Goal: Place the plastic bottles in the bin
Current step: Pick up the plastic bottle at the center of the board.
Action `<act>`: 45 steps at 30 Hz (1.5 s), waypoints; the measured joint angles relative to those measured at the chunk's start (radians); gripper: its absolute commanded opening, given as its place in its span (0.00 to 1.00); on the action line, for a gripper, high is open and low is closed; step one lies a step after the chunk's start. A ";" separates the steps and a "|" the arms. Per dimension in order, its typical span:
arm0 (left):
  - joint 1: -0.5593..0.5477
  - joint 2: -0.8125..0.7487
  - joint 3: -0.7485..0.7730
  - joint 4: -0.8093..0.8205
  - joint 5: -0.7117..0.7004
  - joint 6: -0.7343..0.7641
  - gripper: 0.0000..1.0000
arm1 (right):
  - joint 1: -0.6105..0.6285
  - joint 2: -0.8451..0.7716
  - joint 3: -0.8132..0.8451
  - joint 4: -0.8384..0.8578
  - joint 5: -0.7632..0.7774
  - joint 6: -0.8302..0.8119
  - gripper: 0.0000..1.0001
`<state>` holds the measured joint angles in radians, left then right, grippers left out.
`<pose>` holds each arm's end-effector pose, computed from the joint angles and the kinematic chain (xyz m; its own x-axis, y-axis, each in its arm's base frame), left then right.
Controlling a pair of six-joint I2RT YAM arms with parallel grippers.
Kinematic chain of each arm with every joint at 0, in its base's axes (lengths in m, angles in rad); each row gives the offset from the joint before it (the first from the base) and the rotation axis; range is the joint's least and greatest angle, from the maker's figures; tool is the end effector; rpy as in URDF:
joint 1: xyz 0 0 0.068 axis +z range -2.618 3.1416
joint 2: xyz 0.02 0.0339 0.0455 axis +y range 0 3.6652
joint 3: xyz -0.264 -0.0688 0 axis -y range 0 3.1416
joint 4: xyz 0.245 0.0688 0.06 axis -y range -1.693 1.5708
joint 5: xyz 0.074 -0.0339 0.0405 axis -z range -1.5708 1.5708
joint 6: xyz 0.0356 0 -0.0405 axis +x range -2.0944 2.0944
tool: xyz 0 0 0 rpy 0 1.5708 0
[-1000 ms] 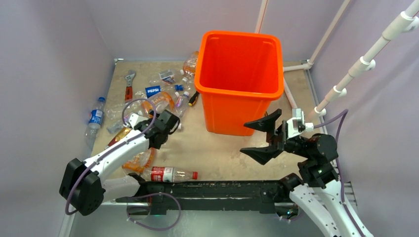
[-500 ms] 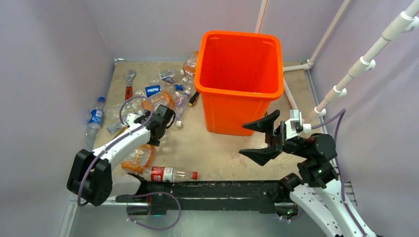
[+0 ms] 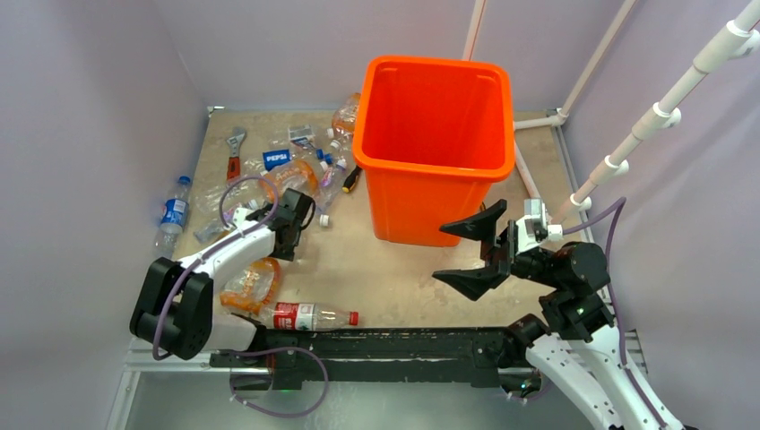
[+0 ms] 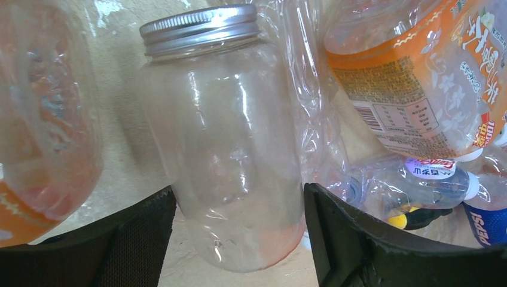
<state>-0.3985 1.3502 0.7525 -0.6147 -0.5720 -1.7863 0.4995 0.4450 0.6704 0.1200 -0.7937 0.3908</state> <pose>0.2240 -0.0734 0.1855 0.0368 -0.9067 -0.4202 -0.8755 0.1735 -0.4511 0.0758 0.0703 0.3739 -0.0775 0.2620 -0.9619 -0.9682 0.2103 0.1352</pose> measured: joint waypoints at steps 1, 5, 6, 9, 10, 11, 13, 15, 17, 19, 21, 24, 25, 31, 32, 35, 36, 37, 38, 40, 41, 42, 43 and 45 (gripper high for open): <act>0.003 0.004 -0.003 0.013 0.004 0.002 0.71 | 0.000 0.000 0.000 0.000 0.002 -0.001 0.98; 0.010 0.006 -0.013 0.054 0.014 0.018 0.62 | 0.006 0.000 0.000 -0.002 0.017 -0.009 0.98; 0.010 0.006 -0.013 0.058 0.016 0.019 0.60 | 0.006 0.000 0.000 -0.002 0.018 -0.011 0.98; 0.011 0.001 -0.018 0.072 0.024 0.036 0.54 | 0.012 0.000 0.000 -0.002 0.022 -0.015 0.99; 0.011 -0.006 -0.022 0.074 0.029 0.045 0.52 | 0.013 0.000 0.000 -0.002 0.024 -0.016 0.99; 0.011 -0.013 -0.026 0.074 0.034 0.053 0.51 | 0.016 0.000 0.000 -0.002 0.025 -0.017 0.99; 0.011 -0.037 -0.031 0.064 0.044 0.079 0.50 | 0.018 0.000 0.000 -0.002 0.025 -0.019 0.99; 0.011 -0.074 -0.031 0.050 0.047 0.109 0.48 | 0.018 0.000 0.000 -0.003 0.025 -0.020 0.99; 0.011 -0.122 -0.030 0.038 0.047 0.143 0.47 | 0.019 0.000 0.000 -0.003 0.025 -0.024 0.99; 0.011 -0.180 -0.025 0.021 0.045 0.183 0.41 | 0.022 0.000 0.000 -0.004 0.026 -0.026 0.99; 0.011 -0.235 -0.008 0.008 0.044 0.237 0.29 | 0.024 0.000 0.000 -0.004 0.025 -0.029 0.99; 0.012 -0.291 0.031 0.000 0.045 0.316 0.16 | 0.025 0.000 0.000 -0.004 0.024 -0.032 0.99; 0.011 -0.309 0.042 0.000 0.046 0.346 0.14 | 0.026 0.000 0.000 -0.005 0.024 -0.033 0.99; 0.012 -0.414 0.089 0.005 0.082 0.538 0.05 | 0.026 0.002 0.000 -0.012 0.014 -0.034 0.99; 0.012 -0.434 0.097 0.007 0.089 0.576 0.04 | 0.026 0.005 0.000 -0.013 0.011 -0.033 0.99; 0.012 -0.504 0.130 0.023 0.113 0.689 0.04 | 0.026 0.021 0.002 -0.013 -0.011 -0.031 0.99; 0.012 -0.534 0.142 0.038 0.124 0.729 0.04 | 0.026 0.028 0.003 -0.012 -0.019 -0.027 0.99; 0.012 -0.570 0.153 0.059 0.135 0.768 0.04 | 0.026 0.036 0.005 -0.010 -0.035 -0.023 0.99; 0.012 -0.599 0.159 0.079 0.144 0.798 0.04 | 0.026 0.043 0.006 -0.006 -0.043 -0.017 0.99; 0.012 -0.672 0.166 0.143 0.178 0.875 0.04 | 0.026 0.063 0.015 0.009 -0.069 -0.003 0.99; 0.012 -0.697 0.166 0.174 0.195 0.904 0.04 | 0.026 0.072 0.020 0.018 -0.084 0.006 0.99; 0.012 -0.730 0.166 0.212 0.222 0.943 0.04 | 0.026 0.083 0.027 0.032 -0.094 0.018 0.99; 0.012 -0.761 0.166 0.256 0.249 0.978 0.04 | 0.026 0.093 0.035 0.043 -0.106 0.030 0.99; 0.012 -0.798 0.171 0.346 0.320 1.044 0.03 | 0.026 0.113 0.050 0.083 -0.122 0.059 0.99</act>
<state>-0.3866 0.5522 0.9237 -0.2691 -0.2523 -0.7418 0.5255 0.5575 0.7208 0.2028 -0.9161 0.4500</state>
